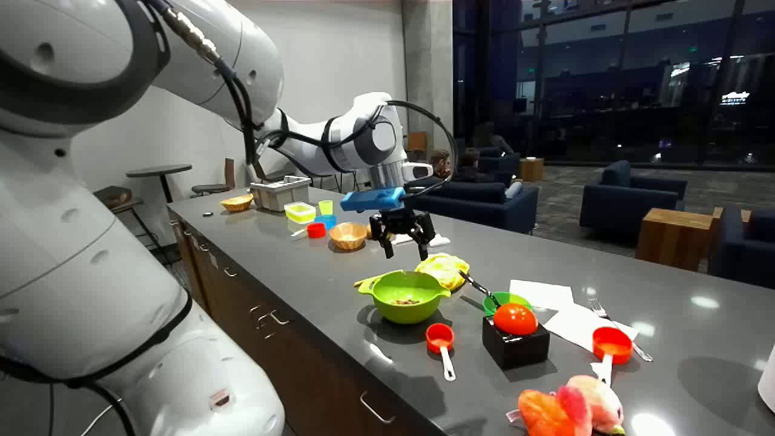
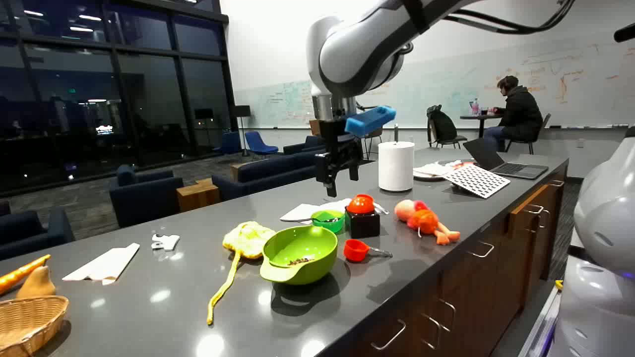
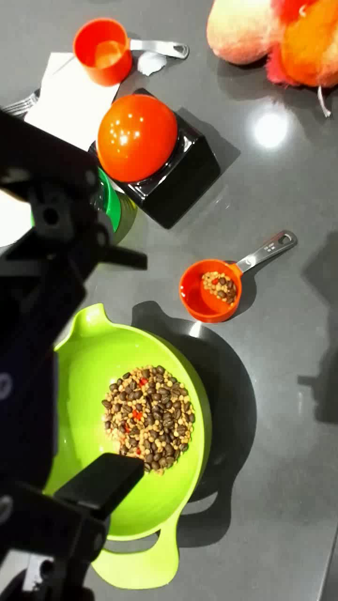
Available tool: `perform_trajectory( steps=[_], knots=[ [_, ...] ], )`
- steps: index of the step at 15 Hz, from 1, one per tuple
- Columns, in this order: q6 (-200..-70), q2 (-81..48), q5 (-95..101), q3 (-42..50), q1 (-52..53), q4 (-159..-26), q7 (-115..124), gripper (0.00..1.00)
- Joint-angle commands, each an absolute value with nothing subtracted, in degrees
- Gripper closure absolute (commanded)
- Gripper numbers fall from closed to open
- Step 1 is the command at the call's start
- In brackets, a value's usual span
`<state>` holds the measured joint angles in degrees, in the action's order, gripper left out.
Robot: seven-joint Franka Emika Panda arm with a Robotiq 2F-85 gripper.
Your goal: Pour the contents from the red pot into the green bowl
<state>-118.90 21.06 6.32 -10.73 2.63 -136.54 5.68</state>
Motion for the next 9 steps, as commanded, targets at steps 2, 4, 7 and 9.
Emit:
perform_trajectory(
  steps=[2, 4, 7, 9],
  knots=[
    [-118.7, 21.0, 6.7, -9.8, 3.7, -136.4, 6.0, 0.0],
    [-118.7, 21.0, 6.7, -9.8, 3.7, -136.4, 6.0, 0.0],
    [-118.1, 21.1, 6.2, -9.1, 4.0, -136.5, 3.7, 0.0],
    [-118.4, 21.3, 5.1, -7.6, 5.0, -137.3, -1.8, 0.0]
  ],
)
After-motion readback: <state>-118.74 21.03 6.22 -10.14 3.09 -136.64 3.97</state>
